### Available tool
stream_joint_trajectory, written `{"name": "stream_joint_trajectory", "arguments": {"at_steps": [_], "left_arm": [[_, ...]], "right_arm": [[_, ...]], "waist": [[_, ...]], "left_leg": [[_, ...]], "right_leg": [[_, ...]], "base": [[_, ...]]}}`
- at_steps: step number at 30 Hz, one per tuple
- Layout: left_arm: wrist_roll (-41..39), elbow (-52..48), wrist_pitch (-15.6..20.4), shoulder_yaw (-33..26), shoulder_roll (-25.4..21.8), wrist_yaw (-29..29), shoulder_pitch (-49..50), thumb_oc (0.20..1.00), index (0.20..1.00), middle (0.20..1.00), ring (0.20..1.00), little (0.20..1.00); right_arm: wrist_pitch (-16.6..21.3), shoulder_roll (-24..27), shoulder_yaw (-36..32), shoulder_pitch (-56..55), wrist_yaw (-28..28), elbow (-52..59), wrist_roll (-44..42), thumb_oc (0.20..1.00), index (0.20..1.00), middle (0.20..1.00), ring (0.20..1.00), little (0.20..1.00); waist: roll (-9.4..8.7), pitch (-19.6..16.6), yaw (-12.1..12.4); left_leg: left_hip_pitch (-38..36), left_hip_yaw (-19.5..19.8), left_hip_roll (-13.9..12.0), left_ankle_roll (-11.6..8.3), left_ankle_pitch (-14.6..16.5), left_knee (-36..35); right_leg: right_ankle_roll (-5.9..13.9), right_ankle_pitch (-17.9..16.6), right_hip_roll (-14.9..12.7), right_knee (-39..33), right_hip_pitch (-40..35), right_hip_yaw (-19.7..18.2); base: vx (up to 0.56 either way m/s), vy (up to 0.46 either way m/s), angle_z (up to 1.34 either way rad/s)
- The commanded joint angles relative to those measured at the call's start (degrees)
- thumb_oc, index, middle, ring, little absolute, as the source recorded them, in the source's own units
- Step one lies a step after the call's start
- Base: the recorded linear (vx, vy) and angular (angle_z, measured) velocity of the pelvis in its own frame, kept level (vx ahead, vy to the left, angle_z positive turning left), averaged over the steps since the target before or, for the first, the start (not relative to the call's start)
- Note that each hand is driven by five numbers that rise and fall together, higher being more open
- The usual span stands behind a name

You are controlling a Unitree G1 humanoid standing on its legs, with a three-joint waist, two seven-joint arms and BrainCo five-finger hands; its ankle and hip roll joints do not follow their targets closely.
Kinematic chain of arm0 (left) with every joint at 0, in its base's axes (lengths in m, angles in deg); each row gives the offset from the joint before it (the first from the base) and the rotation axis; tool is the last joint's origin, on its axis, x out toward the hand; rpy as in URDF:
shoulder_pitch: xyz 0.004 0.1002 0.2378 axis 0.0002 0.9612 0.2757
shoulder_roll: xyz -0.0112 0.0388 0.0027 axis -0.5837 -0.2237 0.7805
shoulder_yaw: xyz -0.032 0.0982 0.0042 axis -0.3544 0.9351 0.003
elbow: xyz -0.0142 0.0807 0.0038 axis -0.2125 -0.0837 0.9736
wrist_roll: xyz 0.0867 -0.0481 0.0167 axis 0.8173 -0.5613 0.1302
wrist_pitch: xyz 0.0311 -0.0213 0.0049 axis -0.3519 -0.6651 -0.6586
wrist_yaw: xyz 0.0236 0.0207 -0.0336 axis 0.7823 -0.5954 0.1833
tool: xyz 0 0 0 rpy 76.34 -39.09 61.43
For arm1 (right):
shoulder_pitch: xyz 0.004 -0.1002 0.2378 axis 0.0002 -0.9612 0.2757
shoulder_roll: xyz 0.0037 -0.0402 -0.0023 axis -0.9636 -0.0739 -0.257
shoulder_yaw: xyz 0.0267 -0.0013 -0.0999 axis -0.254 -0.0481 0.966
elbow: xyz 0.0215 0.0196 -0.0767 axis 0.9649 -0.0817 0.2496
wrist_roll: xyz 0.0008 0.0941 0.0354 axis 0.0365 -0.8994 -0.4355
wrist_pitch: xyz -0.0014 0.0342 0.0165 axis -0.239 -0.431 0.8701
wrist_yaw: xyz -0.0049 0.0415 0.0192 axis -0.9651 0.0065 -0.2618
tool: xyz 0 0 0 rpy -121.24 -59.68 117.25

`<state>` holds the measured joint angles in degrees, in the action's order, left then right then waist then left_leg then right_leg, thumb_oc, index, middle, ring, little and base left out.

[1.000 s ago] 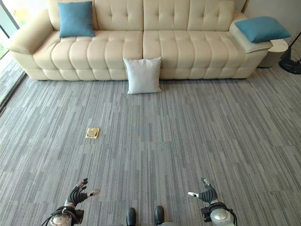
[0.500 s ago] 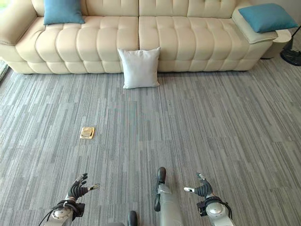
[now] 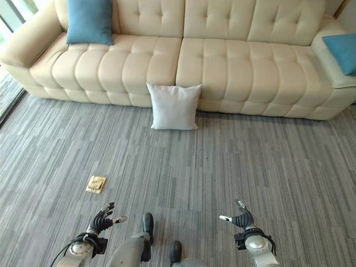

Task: Pick up all the scattered cushions and arrange them neatly on the sofa.

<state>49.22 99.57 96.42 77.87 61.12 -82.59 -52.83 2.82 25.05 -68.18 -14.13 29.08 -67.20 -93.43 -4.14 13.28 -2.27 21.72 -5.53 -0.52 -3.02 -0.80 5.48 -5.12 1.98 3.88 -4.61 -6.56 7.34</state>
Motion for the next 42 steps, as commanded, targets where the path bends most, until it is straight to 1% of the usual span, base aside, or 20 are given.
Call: {"name": "stream_joint_trajectory", "arguments": {"at_steps": [1, 5, 7, 8, 9, 10, 13, 14, 16, 20, 23, 25, 27, 28, 29, 30, 33, 35, 39, 42], "left_arm": [[1.24, -1.61, 0.98, 0.59, -0.95, 0.55, -0.37, 1.000, 1.000, 1.000, 1.000, 1.000], [1.02, -1.28, 0.81, 0.25, -0.90, 0.64, 0.23, 1.000, 1.000, 1.000, 1.000, 1.000], [1.56, -0.72, 0.72, 0.13, -0.82, 0.56, 0.49, 1.000, 1.000, 1.000, 1.000, 1.000], [1.58, -0.12, 0.64, -0.02, -0.89, 0.65, 0.18, 1.000, 1.000, 1.000, 1.000, 1.000], [1.58, -0.10, 0.65, -0.03, -0.90, 0.65, 0.18, 1.000, 1.000, 1.000, 1.000, 1.000], [1.69, -0.47, 0.72, -0.03, -1.32, 0.60, 0.10, 1.000, 1.000, 1.000, 1.000, 1.000], [1.58, -1.04, 0.72, 0.02, -1.70, 0.67, -0.21, 1.000, 1.000, 1.000, 1.000, 1.000], [1.58, -1.26, 0.70, 0.00, -2.00, 0.70, -0.69, 1.000, 1.000, 1.000, 1.000, 1.000], [1.95, -1.08, 0.79, 0.24, -2.28, 1.13, -1.47, 1.000, 1.000, 1.000, 1.000, 1.000], [1.82, -0.97, 0.78, 0.58, -2.10, 1.07, -1.52, 1.000, 1.000, 1.000, 1.000, 1.000], [1.84, -0.36, 0.70, 0.71, -1.65, 1.16, -1.56, 1.000, 1.000, 1.000, 1.000, 1.000], [1.83, 0.01, 0.65, 0.46, -1.12, 1.08, -1.24, 1.000, 1.000, 1.000, 1.000, 1.000], [1.92, 0.73, 0.67, 0.39, -0.84, 1.02, -0.98, 1.000, 1.000, 1.000, 1.000, 1.000], [2.32, 1.56, 0.71, 0.48, -0.47, 0.76, -0.36, 1.000, 1.000, 1.000, 1.000, 1.000], [2.34, 1.39, 0.76, 0.83, -0.35, 0.50, -0.21, 1.000, 1.000, 1.000, 1.000, 1.000], [2.34, 1.38, 0.75, 0.83, -0.35, 0.50, -0.20, 1.000, 1.000, 1.000, 1.000, 1.000], [2.20, -0.14, 0.70, 1.86, -0.43, 0.24, -0.67, 1.000, 1.000, 1.000, 1.000, 1.000], [1.89, 0.17, 0.68, 2.18, -0.14, 0.20, -1.13, 1.000, 1.000, 1.000, 1.000, 1.000], [2.37, 0.69, 0.61, 3.15, 0.42, 0.15, -1.72, 1.000, 1.000, 1.000, 1.000, 1.000], [2.88, 0.24, 0.49, 3.57, 0.40, 0.13, -1.65, 1.000, 1.000, 1.000, 1.000, 1.000]], "right_arm": [[0.81, 2.57, -1.82, -2.68, -1.21, 2.14, -1.62, 1.000, 1.000, 1.000, 1.000, 1.000], [0.56, 2.04, -1.59, -2.83, -0.77, 1.95, -0.71, 1.000, 1.000, 1.000, 1.000, 1.000], [0.41, 1.47, -1.58, -2.94, -0.52, 1.81, -0.42, 1.000, 1.000, 1.000, 1.000, 1.000], [0.44, 0.81, -1.08, -2.32, -0.25, 1.42, -0.31, 1.000, 1.000, 1.000, 1.000, 1.000], [0.45, 0.80, -1.08, -2.31, -0.25, 1.41, -0.31, 1.000, 1.000, 1.000, 1.000, 1.000], [0.42, 0.39, -0.58, -1.89, 0.13, 2.08, -0.04, 1.000, 1.000, 1.000, 1.000, 1.000], [0.48, 0.18, -0.18, -1.44, 0.36, 2.35, 0.13, 1.000, 1.000, 1.000, 1.000, 1.000], [0.50, -0.14, -0.16, -1.02, 0.19, 2.91, 0.02, 1.000, 1.000, 1.000, 1.000, 1.000], [0.53, -0.39, 0.18, -0.60, 0.30, 3.51, 0.19, 1.000, 1.000, 1.000, 1.000, 1.000], [0.27, 0.06, 0.80, -0.16, 0.22, 4.42, 0.23, 1.000, 1.000, 1.000, 1.000, 1.000], [0.14, 0.24, 1.06, 0.15, 0.13, 3.89, 0.36, 1.000, 1.000, 1.000, 1.000, 1.000], [-0.09, 0.63, 0.93, 0.10, 0.05, 3.79, 0.77, 1.000, 1.000, 1.000, 1.000, 1.000], [-0.09, 0.79, 0.94, -0.25, 0.19, 3.20, 0.86, 1.000, 1.000, 1.000, 1.000, 1.000], [0.18, 1.06, 0.74, -1.43, 0.41, 3.65, 0.74, 1.000, 1.000, 1.000, 1.000, 1.000], [0.35, 1.48, 0.19, -2.14, 0.32, 4.07, 0.42, 1.000, 1.000, 1.000, 1.000, 1.000], [0.35, 1.48, 0.19, -2.16, 0.32, 4.08, 0.42, 1.000, 1.000, 1.000, 1.000, 1.000], [0.88, 2.51, -0.14, -2.44, 0.03, 5.38, -0.55, 1.000, 1.000, 1.000, 1.000, 1.000], [0.75, 2.88, -0.15, -2.28, -0.10, 4.89, -1.02, 1.000, 1.000, 1.000, 1.000, 1.000], [0.66, 2.91, -0.05, -1.74, -0.27, 3.48, -1.30, 1.000, 1.000, 1.000, 1.000, 1.000], [0.64, 2.65, 0.32, -1.60, -0.56, 2.79, -1.37, 1.000, 1.000, 1.000, 1.000, 1.000]], "waist": [[1.05, -0.52, 0.68], [0.85, -1.42, 1.92], [0.44, -2.22, 2.14], [0.06, -2.58, 2.10], [0.04, -2.65, 2.19], [-0.48, -2.82, 2.16], [-0.48, -2.81, 2.16], [-0.07, -2.89, 2.08], [0.61, -2.32, 1.36], [2.20, -0.53, -0.39], [2.30, 0.39, -1.26], [2.06, 0.99, -1.87], [1.99, 0.79, -2.32], [1.78, -0.06, -2.35], [1.69, -0.69, -2.44], [1.72, -0.68, -2.50], [1.35, -0.12, -2.54], [1.14, 0.12, -2.35], [0.95, -0.21, -1.75], [1.11, -0.33, -1.08]], "left_leg": [[-7.19, -3.80, -1.87, -0.87, -3.09, -1.59], [-7.69, -3.78, -1.94, -0.48, -4.23, -2.31], [-8.41, -4.37, -1.00, 0.56, -3.09, -0.92], [-9.19, -4.86, -0.12, 1.56, -1.75, -0.15], [-9.12, -4.96, -0.14, 1.58, -1.70, -0.11], [-10.28, -5.62, 0.88, 2.77, 0.15, 0.60], [-10.91, -5.80, 1.26, 3.50, 0.97, 0.88], [-12.62, -5.98, 1.75, 4.26, 2.27, 0.56], [-15.89, -5.36, 2.33, 4.87, 3.39, -0.84], [-20.97, -3.19, 2.87, 5.19, 5.20, -3.10], [-23.10, -2.34, 3.40, 5.03, 6.23, -3.41], [-25.10, -1.09, 4.17, 4.63, 8.16, -2.30], [-26.30, 0.01, 4.69, 4.30, 9.11, -1.70], [-27.54, 1.03, 4.82, 3.07, 10.86, 0.40], [-26.58, 0.69, 4.13, 1.05, 9.45, 3.74], [-26.51, 0.76, 4.09, 1.02, 9.53, 3.90], [-22.15, -0.41, 2.07, -1.54, 5.68, 13.85], [-20.24, -1.76, 0.60, -1.63, 5.34, 16.82], [-17.62, -2.28, 0.38, 0.14, 8.04, 10.90], [-15.11, -1.93, -0.59, -0.08, 4.66, 4.70]], "right_leg": [[8.38, 4.52, -4.23, 5.40, 2.53, -1.54], [8.97, 6.72, -4.18, 7.33, -0.89, -3.87], [10.01, 7.04, -5.76, 9.83, -1.37, -4.56], [11.36, 5.80, -7.13, 13.33, -0.11, -5.15], [11.38, 5.85, -7.16, 13.44, 0.03, -5.25], [12.86, 3.59, -8.73, 17.33, 1.33, -5.73], [13.68, 1.21, -9.26, 20.59, 3.06, -6.05], [14.57, -1.22, -9.96, 24.90, 5.18, -5.71], [14.07, -3.00, -10.12, 27.32, 9.05, -4.78], [12.33, -0.46, -8.67, 23.32, 16.22, -1.82], [12.36, -1.12, -8.35, 20.07, 19.02, -0.22], [12.88, -2.69, -9.40, 15.91, 20.62, 2.50], [12.83, -2.97, -9.18, 15.83, 20.80, 2.36], [11.82, -2.51, -8.57, 15.42, 18.61, 1.15], [10.86, -2.25, -8.30, 13.77, 16.59, 1.36], [10.84, -2.29, -8.28, 13.67, 16.51, 1.45], [8.89, -1.29, -7.46, 11.50, 13.20, 1.37], [7.93, 0.02, -7.09, 10.64, 11.45, 1.41], [8.11, 1.78, -7.01, 9.50, 9.47, 0.70], [8.21, 2.93, -6.34, 8.78, 7.52, 0.18]], "base": [[0.34, 0.088, -0.52], [0.42, 0.170, -0.41], [0.32, 0.204, -0.40], [0.29, 0.205, -0.14], [0.35, 0.262, -0.12], [0.19, 0.136, -0.24], [0.19, 0.133, -0.09], [0.20, 0.145, 0.06], [0.24, 0.147, -0.02], [0.27, 0.063, 0.18], [0.22, -0.010, 0.12], [0.43, -0.119, 0.27], [0.40, -0.177, 0.37], [0.44, -0.299, 0.87], [0.44, -0.300, 0.92], [0.20, -0.217, 0.55], [0.12, -0.184, 0.20], [0.12, -0.144, -0.04], [0.15, -0.035, 0.09], [0.16, 0.022, -0.01]]}}
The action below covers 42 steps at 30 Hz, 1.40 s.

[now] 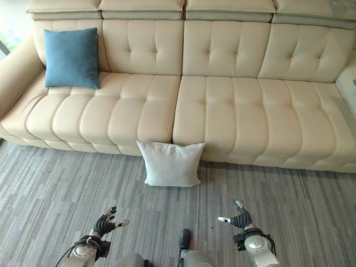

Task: Pick up all the scattered cushions and arrange them neatly on the sofa.

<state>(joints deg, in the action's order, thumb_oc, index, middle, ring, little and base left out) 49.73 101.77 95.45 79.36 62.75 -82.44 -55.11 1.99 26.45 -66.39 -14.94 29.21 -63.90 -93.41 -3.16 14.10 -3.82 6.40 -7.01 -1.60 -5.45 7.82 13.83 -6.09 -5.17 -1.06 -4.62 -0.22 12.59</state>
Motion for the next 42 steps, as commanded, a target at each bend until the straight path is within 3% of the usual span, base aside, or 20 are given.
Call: {"name": "stream_joint_trajectory", "arguments": {"at_steps": [1, 2, 3, 7, 13, 15, 16, 17, 21, 26, 32, 36, 42], "left_arm": [[2.41, -1.77, 1.45, 2.01, -1.27, 0.08, 0.64, 1.000, 1.000, 1.000, 1.000, 1.000], [2.31, -1.65, 1.24, 1.99, -1.34, 0.22, 0.85, 1.000, 1.000, 1.000, 1.000, 1.000], [2.33, -1.35, 1.21, 1.85, -1.33, 0.29, 0.88, 1.000, 1.000, 1.000, 1.000, 1.000], [1.87, -0.79, 1.11, 1.75, -1.30, 0.66, 0.80, 1.000, 1.000, 1.000, 1.000, 1.000], [1.56, 0.19, 1.09, 0.97, -1.33, 0.18, 1.38, 1.000, 1.000, 1.000, 1.000, 1.000], [1.63, -0.05, 0.99, 0.94, -2.32, 0.04, 0.68, 1.000, 1.000, 1.000, 1.000, 1.000], [1.75, 0.41, 0.94, 0.45, -3.02, 0.39, -0.10, 1.000, 1.000, 1.000, 1.000, 1.000], [1.75, 0.41, 0.95, 0.44, -3.02, 0.39, -0.11, 1.000, 1.000, 1.000, 1.000, 1.000], [1.05, 0.20, 1.28, -0.12, -3.24, 0.88, 0.13, 1.000, 1.000, 1.000, 1.000, 1.000], [1.64, 1.62, 1.32, -0.31, -2.61, 1.00, 0.32, 1.000, 1.000, 1.000, 1.000, 1.000], [1.46, 1.76, 1.36, -0.65, -2.14, 0.61, 1.56, 1.000, 1.000, 1.000, 1.000, 1.000], [1.70, 1.08, 1.25, 0.66, -1.76, 0.49, 0.34, 1.000, 1.000, 1.000, 1.000, 1.000], [1.63, 0.25, 1.12, 0.84, -1.79, 0.66, 0.80, 1.000, 1.000, 1.000, 1.000, 1.000]], "right_arm": [[1.40, 1.06, -1.42, -0.80, -0.79, -0.85, -1.44, 1.000, 1.000, 1.000, 1.000, 1.000], [1.33, 0.74, -1.28, -0.88, -1.07, -1.11, -1.37, 1.000, 1.000, 1.000, 1.000, 1.000], [1.25, 0.55, -1.17, -0.93, -1.05, -1.50, -1.34, 1.000, 1.000, 1.000, 1.000, 1.000], [1.16, -0.01, -1.20, -0.99, -1.32, -2.19, -1.57, 1.000, 1.000, 1.000, 1.000, 1.000], [0.93, -1.05, -1.00, -0.80, -0.49, -2.55, -0.66, 1.000, 1.000, 1.000, 1.000, 1.000], [0.85, -2.11, 0.20, 0.69, 0.28, -1.50, -0.40, 1.000, 1.000, 1.000, 1.000, 1.000], [0.96, -3.08, 1.04, 1.80, 0.59, -0.28, -0.45, 1.000, 1.000, 1.000, 1.000, 1.000], [0.95, -3.08, 1.04, 1.81, 0.59, -0.28, -0.45, 1.000, 1.000, 1.000, 1.000, 1.000], [0.70, -3.10, 1.43, 1.77, 0.54, 0.23, -0.29, 1.000, 1.000, 1.000, 1.000, 1.000], [0.57, -2.58, 1.31, 1.60, 0.33, -0.66, -0.11, 1.000, 1.000, 1.000, 1.000, 1.000], [0.94, -1.60, 1.38, 0.44, 0.54, -0.47, 0.20, 1.000, 1.000, 1.000, 1.000, 1.000], [1.35, 0.62, 1.36, 0.18, 0.11, 1.92, -0.06, 1.000, 1.000, 1.000, 1.000, 1.000], [0.91, 1.26, 1.71, 0.45, -0.11, 1.76, 0.87, 1.000, 1.000, 1.000, 1.000, 1.000]], "waist": [[0.26, -1.20, 0.80], [0.29, -1.18, 1.47], [0.27, -1.23, 1.67], [-0.41, -1.37, 2.32], [-0.41, -2.78, 2.93], [-0.76, -2.49, 3.29], [-0.53, -1.80, 3.04], [-0.57, -1.77, 3.08], [0.53, -1.49, 2.27], [0.67, -0.95, 1.11], [-0.04, -2.98, 1.50], [-1.19, -1.28, 1.65], [-1.01, -1.71, 2.06]], "left_leg": [[1.14, -0.26, -0.10, 2.06, -5.67, -5.37], [2.73, 0.48, -1.22, 1.38, -8.98, -8.24], [3.11, 0.70, -1.70, 1.15, -10.20, -9.40], [5.29, 0.40, -2.58, 0.54, -12.26, -10.97], [3.70, 0.43, -1.34, 2.19, -10.62, -10.29], [2.43, -0.91, -0.24, 4.34, -8.05, -8.83], [-0.29, -1.73, 0.46, 5.75, -6.45, -8.98], [-0.34, -1.79, 0.49, 5.76, -6.45, -9.01], [-4.62, -1.46, 1.05, 5.86, -5.35, -11.95], [-6.99, -0.11, 1.89, 5.32, -5.32, -13.21], [-7.66, 0.41, 1.55, 3.16, -4.42, -12.05], [-2.81, 1.48, 0.09, 0.75, -4.51, -1.88], [-1.92, 2.52, 1.00, 1.77, -4.43, -5.58]], "right_leg": [[9.23, 10.56, -0.98, 8.50, 0.42, -5.20], [9.21, 11.46, -0.40, 8.30, -1.29, -5.84], [9.27, 11.70, -0.26, 8.15, -1.94, -6.06], [9.71, 12.39, -0.61, 7.62, -4.35, -7.20], [11.78, 13.20, -2.86, 11.11, -4.74, -9.35], [13.82, 11.11, -4.81, 20.09, -0.47, -10.34], [15.15, 7.09, -5.71, 27.17, 3.93, -10.12], [15.17, 7.16, -5.75, 27.30, 3.98, -10.18], [13.65, 7.01, -7.00, 21.96, 7.61, -4.33], [14.28, 5.49, -5.62, 16.48, 9.82, -3.68], [12.54, 5.99, -3.81, 10.15, 4.32, -4.32], [9.85, 7.70, -2.73, 7.25, 0.55, -3.33], [9.81, 8.83, -1.66, 7.57, 0.67, -4.11]], "base": [[0.25, 0.056, -0.09], [0.27, 0.078, -0.08], [0.29, 0.105, -0.10], [0.19, 0.105, -0.12], [0.21, 0.215, -0.34], [0.22, 0.284, -0.25], [0.17, 0.203, -0.52], [0.26, 0.195, -0.44], [0.20, 0.024, -0.09], [0.14, -0.072, 0.09], [0.14, -0.176, 0.31], [0.06, -0.225, 0.25], [0.08, -0.013, -0.09]]}}
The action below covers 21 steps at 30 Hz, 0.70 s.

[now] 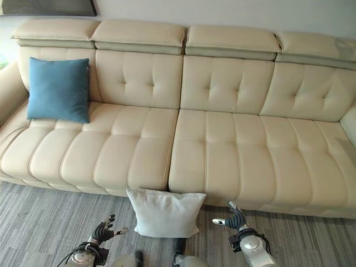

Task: Pick up all the scattered cushions and arrange them neatly on the sofa.

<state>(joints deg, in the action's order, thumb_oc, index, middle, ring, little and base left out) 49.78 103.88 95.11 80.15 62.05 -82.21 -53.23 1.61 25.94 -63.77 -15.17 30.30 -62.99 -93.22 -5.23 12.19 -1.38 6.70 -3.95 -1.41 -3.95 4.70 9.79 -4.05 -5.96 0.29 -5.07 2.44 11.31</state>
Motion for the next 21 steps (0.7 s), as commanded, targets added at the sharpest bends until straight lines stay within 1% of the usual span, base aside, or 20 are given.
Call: {"name": "stream_joint_trajectory", "arguments": {"at_steps": [1, 4, 5, 6, 8, 11, 15, 18, 19, 20, 21], "left_arm": [[2.06, -2.50, 1.54, -0.08, -2.02, 0.50, -0.69, 1.000, 1.000, 1.000, 1.000, 1.000], [1.94, -2.70, 1.67, -0.43, -2.78, 0.92, -1.27, 1.000, 1.000, 1.000, 1.000, 1.000], [1.14, -2.79, 1.86, -0.81, -3.50, 1.69, -2.52, 1.000, 1.000, 1.000, 1.000, 1.000], [1.13, -2.77, 1.86, -0.82, -3.51, 1.69, -2.55, 1.000, 1.000, 1.000, 1.000, 1.000], [-0.17, -2.73, 2.29, -1.52, -4.52, 2.90, -4.81, 1.000, 1.000, 1.000, 1.000, 1.000], [-3.12, -1.91, 3.58, -2.43, -6.38, 5.22, -9.71, 1.000, 1.000, 1.000, 1.000, 1.000], [-5.05, -0.64, 4.35, -2.72, -7.92, 6.54, -13.13, 1.000, 1.000, 1.000, 1.000, 1.000], [-9.74, 1.05, 5.53, -3.62, -8.65, 8.14, -17.82, 1.000, 1.000, 1.000, 1.000, 1.000], [-12.24, 2.43, 6.04, -4.04, -9.08, 8.85, -20.39, 1.000, 1.000, 1.000, 1.000, 1.000], [-12.25, 2.45, 6.05, -4.04, -9.08, 8.84, -20.41, 1.000, 1.000, 1.000, 1.000, 1.000], [-13.36, 3.09, 6.24, -4.00, -9.48, 9.07, -22.16, 1.000, 1.000, 1.000, 1.000, 1.000]], "right_arm": [[1.22, 1.91, -0.50, 1.24, -1.61, 0.71, 1.88, 1.000, 1.000, 1.000, 1.000, 1.000], [1.04, 1.69, 0.05, 2.43, -2.03, -0.40, 2.32, 1.000, 1.000, 1.000, 1.000, 1.000], [1.00, 1.44, 0.35, 4.17, -2.71, -1.80, 2.12, 1.000, 1.000, 1.000, 1.000, 1.000], [1.02, 1.42, 0.36, 4.23, -2.72, -1.85, 2.12, 1.000, 1.000, 1.000, 1.000, 1.000], [1.00, 1.35, 0.59, 6.74, -3.60, -3.67, 1.44, 1.000, 1.000, 1.000, 1.000, 1.000], [1.12, 1.76, 0.57, 12.30, -5.51, -6.76, -0.69, 1.000, 1.000, 1.000, 1.000, 1.000], [1.32, 2.70, 1.11, 16.24, -6.48, -7.85, -1.95, 1.000, 1.000, 1.000, 1.000, 1.000], [1.65, 3.06, 1.77, 21.79, -7.84, -10.63, -4.64, 1.000, 1.000, 1.000, 1.000, 1.000], [1.76, 3.15, 2.11, 24.79, -8.52, -12.56, -5.98, 1.000, 1.000, 1.000, 1.000, 1.000], [1.77, 3.14, 2.11, 24.82, -8.51, -12.59, -5.99, 1.000, 1.000, 1.000, 1.000, 1.000], [1.89, 3.33, 2.42, 26.84, -8.90, -13.88, -6.60, 1.000, 1.000, 1.000, 1.000, 1.000]], "waist": [[1.09, -0.05, -0.37], [1.19, 0.40, -0.14], [1.30, 1.47, 0.08], [1.28, 1.37, 0.09], [1.46, 2.68, 0.32], [1.84, 5.00, 0.63], [1.83, 6.48, 0.74], [1.94, 8.47, 0.87], [2.05, 9.43, 0.90], [2.05, 9.35, 0.89], [2.17, 9.93, 0.80]], "left_leg": [[-2.80, -0.77, 0.95, 0.89, -1.28, -3.44], [-2.40, -1.03, 1.09, 1.35, -1.14, -3.79], [-0.96, -1.18, 1.22, 1.78, -0.99, -3.43], [-0.78, -1.21, 1.22, 1.78, -0.97, -3.36], [1.59, -1.54, 1.24, 2.10, -0.89, -2.61], [7.41, -1.62, 1.36, 2.36, -1.14, -0.46], [11.41, -1.76, 1.29, 2.39, -1.18, 1.41], [16.95, -1.73, 1.43, 2.44, -1.38, 3.72], [20.33, -1.83, 1.34, 2.43, -1.34, 5.44], [20.47, -1.83, 1.34, 2.44, -1.32, 5.51], [22.87, -2.04, 1.14, 2.46, -1.09, 6.87]], "right_leg": [[7.88, 10.14, -2.75, 8.92, -1.09, -3.73], [8.04, 10.39, -2.77, 10.17, 0.37, -4.28], [8.12, 10.49, -2.87, 12.04, 2.87, -4.65], [8.12, 10.54, -2.88, 12.18, 3.10, -4.69], [8.20, 10.59, -3.34, 14.77, 6.77, -4.75], [8.21, 10.39, -4.38, 18.69, 13.61, -5.02], [8.31, 10.42, -5.18, 20.43, 17.34, -5.07], [8.30, 10.67, -5.74, 23.01, 22.93, -4.84], [8.27, 10.85, -6.07, 24.78, 26.34, -4.88], [8.27, 10.87, -6.07, 24.84, 26.48, -4.88], [8.28, 11.07, -6.36, 26.31, 28.96, -4.84]], "base": [[0.11, 0.064, -0.26], [0.02, 0.052, -0.19], [-0.05, 0.055, -0.16], [-0.10, 0.051, -0.18], [-0.11, 0.047, -0.17], [-0.15, 0.051, -0.08], [-0.06, 0.015, 0.12], [-0.12, -0.017, 0.01], [-0.11, -0.010, 0.11], [-0.12, -0.005, 0.13], [-0.05, 0.003, 0.10]]}}
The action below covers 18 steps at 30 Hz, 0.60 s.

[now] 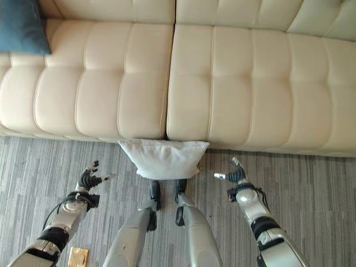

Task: Pick up all the scattered cushions and arrange them neatly on the sofa.

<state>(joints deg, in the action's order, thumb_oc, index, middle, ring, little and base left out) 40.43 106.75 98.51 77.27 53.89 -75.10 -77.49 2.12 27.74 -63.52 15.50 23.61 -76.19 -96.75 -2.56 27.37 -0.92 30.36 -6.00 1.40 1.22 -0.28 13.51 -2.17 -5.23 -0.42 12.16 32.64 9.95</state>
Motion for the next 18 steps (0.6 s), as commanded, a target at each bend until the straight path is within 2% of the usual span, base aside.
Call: {"name": "stream_joint_trajectory", "arguments": {"at_steps": [1, 2, 6, 10, 12, 13, 14, 15, 16, 17, 18], "left_arm": [[-5.60, 2.07, 3.06, -1.23, -2.36, 2.50, -0.64, 1.000, 1.000, 1.000, 1.000, 1.000], [-5.64, 2.15, 3.09, -1.24, -2.37, 2.47, -0.75, 1.000, 1.000, 1.000, 1.000, 1.000], [-7.38, 5.71, 3.14, -0.57, -4.28, 3.58, -7.32, 1.000, 1.000, 1.000, 1.000, 1.000], [-7.47, 7.18, 3.06, 1.00, -4.24, 4.65, -12.08, 1.000, 1.000, 1.000, 1.000, 1.000], [-7.21, 7.10, 2.82, 3.52, -3.55, 5.62, -16.07, 1.000, 1.000, 1.000, 1.000, 1.000], [-6.49, 7.30, 2.21, 7.06, -1.66, 6.36, -20.87, 1.000, 1.000, 1.000, 1.000, 1.000], [-6.49, 7.35, 2.22, 7.08, -1.67, 6.37, -20.95, 1.000, 1.000, 1.000, 1.000, 1.000], [-6.62, 7.26, 2.01, 8.61, -0.42, 6.64, -22.96, 1.000, 1.000, 1.000, 1.000, 1.000], [-6.72, 7.15, 2.02, 9.31, 0.57, 6.83, -24.34, 1.000, 1.000, 1.000, 1.000, 1.000], [-6.46, 6.23, 2.39, 11.25, 2.33, 7.52, -26.92, 0.464, 0.464, 0.464, 0.464, 0.464], [-6.45, 6.24, 2.39, 11.26, 2.33, 7.54, -26.95, 0.200, 0.200, 0.200, 0.200, 0.200]], "right_arm": [[1.18, 2.46, 2.49, -0.34, -2.96, -2.84, -4.08, 1.000, 1.000, 1.000, 1.000, 1.000], [1.21, 2.46, 2.51, -0.22, -2.94, -2.93, -4.11, 1.000, 1.000, 1.000, 1.000, 1.000], [1.07, 4.98, 3.49, 8.80, -4.29, -5.75, -6.19, 1.000, 1.000, 1.000, 1.000, 1.000], [1.66, 3.95, 5.04, 15.25, -5.28, -6.17, -8.50, 1.000, 1.000, 1.000, 1.000, 1.000], [1.80, 0.74, 7.13, 19.04, -5.86, -5.17, -9.87, 1.000, 1.000, 1.000, 1.000, 1.000], [2.28, -4.59, 9.04, 22.22, -6.51, -4.01, -11.87, 1.000, 1.000, 1.000, 1.000, 1.000], [2.28, -4.61, 9.02, 22.27, -6.52, -4.03, -11.88, 1.000, 1.000, 1.000, 1.000, 1.000], [2.72, -6.93, 9.88, 23.24, -6.43, -3.51, -13.42, 1.000, 1.000, 1.000, 1.000, 1.000], [2.82, -8.57, 10.62, 23.93, -6.48, -3.17, -14.26, 0.438, 0.438, 0.438, 0.438, 0.438], [3.66, -11.95, 12.06, 24.87, -6.40, -2.06, -15.51, 0.200, 0.200, 0.200, 0.200, 0.200], [3.66, -11.95, 12.06, 24.90, -6.41, -2.07, -15.51, 0.200, 0.200, 0.200, 0.200, 0.200]], "waist": [[-0.35, -4.56, 0.26], [-0.35, -4.71, 0.24], [-0.05, -3.61, -0.27], [0.21, -3.71, -0.70], [0.41, -3.61, -0.85], [0.78, -3.75, -0.94], [0.77, -3.79, -0.94], [0.97, -3.72, -0.97], [1.10, -3.68, -0.95], [1.51, -3.62, -1.01], [1.51, -3.59, -1.02]], "left_leg": [[3.05, 0.23, -1.95, -2.96, 5.98, 6.58], [3.38, 0.23, -1.95, -2.95, 6.06, 6.78], [14.78, 0.01, -2.79, -2.40, 7.67, 14.91], [24.54, 0.19, -3.17, -2.09, 9.12, 21.37], [29.57, 0.44, -3.33, -1.81, 9.88, 24.88], [32.83, 0.66, -3.19, -1.31, 10.53, 27.35], [32.98, 0.66, -3.19, -1.30, 10.56, 27.45], [33.61, 0.75, -2.99, -1.21, 10.62, 28.02], [33.80, 0.87, -2.90, -1.15, 10.62, 28.17], [33.86, 1.04, -2.65, -1.11, 10.56, 28.13], [33.85, 1.05, -2.65, -1.11, 10.56, 28.13]], "right_leg": [[6.73, 12.33, -6.02, 12.82, 2.77, -4.05], [6.73, 12.39, -6.03, 13.00, 3.10, -4.07], [6.33, 14.35, -7.00, 21.41, 14.70, -5.13], [5.52, 16.39, -7.10, 28.49, 24.72, -6.75], [5.07, 17.30, -7.14, 31.95, 29.74, -7.35], [4.99, 17.53, -6.97, 34.03, 32.81, -7.72], [4.99, 17.57, -6.97, 34.11, 32.95, -7.73], [4.87, 17.65, -6.84, 34.64, 33.51, -7.77], [4.80, 17.74, -6.77, 34.91, 33.69, -7.72], [4.76, 17.70, -6.67, 35.00, 33.97, -7.65], [4.76, 17.70, -6.68, 35.00, 33.95, -7.64]], "base": [[-0.05, 0.004, 0.05], [-0.04, 0.002, 0.01], [-0.08, 0.009, 0.00], [-0.02, 0.008, 0.01], [0.00, 0.000, 0.00], [0.01, 0.013, -0.04], [0.01, 0.010, -0.09], [0.00, -0.004, -0.10], [0.00, 0.008, -0.06], [0.00, 0.000, 0.00], [0.00, 0.000, 0.00]]}}
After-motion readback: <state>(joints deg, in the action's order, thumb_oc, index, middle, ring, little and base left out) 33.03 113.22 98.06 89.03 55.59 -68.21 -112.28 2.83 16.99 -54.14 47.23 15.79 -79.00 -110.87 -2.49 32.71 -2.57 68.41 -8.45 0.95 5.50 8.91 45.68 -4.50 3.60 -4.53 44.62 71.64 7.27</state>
